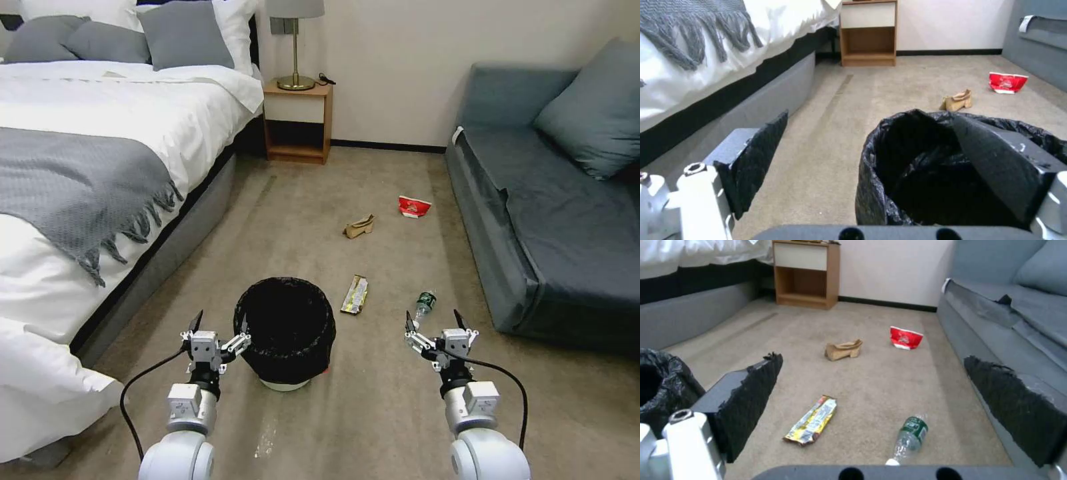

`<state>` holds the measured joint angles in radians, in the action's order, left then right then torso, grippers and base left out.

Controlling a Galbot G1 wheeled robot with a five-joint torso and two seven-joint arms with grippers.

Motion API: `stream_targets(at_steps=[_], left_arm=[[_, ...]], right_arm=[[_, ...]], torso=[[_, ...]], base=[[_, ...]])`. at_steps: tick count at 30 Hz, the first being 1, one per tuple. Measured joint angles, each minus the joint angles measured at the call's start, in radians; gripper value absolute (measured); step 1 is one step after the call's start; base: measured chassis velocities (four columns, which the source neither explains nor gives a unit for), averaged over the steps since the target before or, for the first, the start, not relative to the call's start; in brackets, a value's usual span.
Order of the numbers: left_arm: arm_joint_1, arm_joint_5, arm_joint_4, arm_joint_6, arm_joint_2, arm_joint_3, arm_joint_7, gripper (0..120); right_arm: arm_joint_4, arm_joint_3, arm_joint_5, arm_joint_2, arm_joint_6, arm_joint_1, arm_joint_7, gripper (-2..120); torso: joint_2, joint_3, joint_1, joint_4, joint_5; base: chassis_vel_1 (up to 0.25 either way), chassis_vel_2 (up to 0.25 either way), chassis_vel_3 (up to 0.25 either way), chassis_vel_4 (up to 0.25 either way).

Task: Pick up the trash bin, then pick up the garbage on the floor and place it into the trash bin.

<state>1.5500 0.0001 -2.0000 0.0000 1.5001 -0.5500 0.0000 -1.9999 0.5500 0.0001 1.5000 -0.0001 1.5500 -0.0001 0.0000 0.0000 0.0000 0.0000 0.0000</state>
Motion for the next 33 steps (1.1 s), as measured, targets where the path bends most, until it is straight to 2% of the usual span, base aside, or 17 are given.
stream_targets(at_steps=[27, 32, 33], left_arm=[[0.001, 0.0, -0.001, 0.0, 0.0, 0.0, 0.0, 100], [0.014, -0.012, -0.022, 0.017, 0.0, 0.001, -0.013, 100], [0.029, -0.02, -0.044, 0.029, 0.0, 0.002, -0.022, 100]], right_arm=[[0.0, 0.0, 0.0, 0.0, 0.0, 0.0, 0.0, 100], [-0.021, 0.001, 0.005, 0.003, -0.018, 0.011, 0.002, 100], [-0.063, 0.002, 0.016, 0.01, -0.054, 0.035, 0.008, 100]], torso=[[0.0, 0.0, 0.0, 0.0, 0.0], [0.0, 0.0, 0.0, 0.0, 0.0], [0.0, 0.0, 0.0, 0.0006, 0.0005]], base=[[0.0, 0.0, 0.0, 0.0], [0.0, 0.0, 0.0, 0.0], [0.0, 0.0, 0.0, 0.0]])
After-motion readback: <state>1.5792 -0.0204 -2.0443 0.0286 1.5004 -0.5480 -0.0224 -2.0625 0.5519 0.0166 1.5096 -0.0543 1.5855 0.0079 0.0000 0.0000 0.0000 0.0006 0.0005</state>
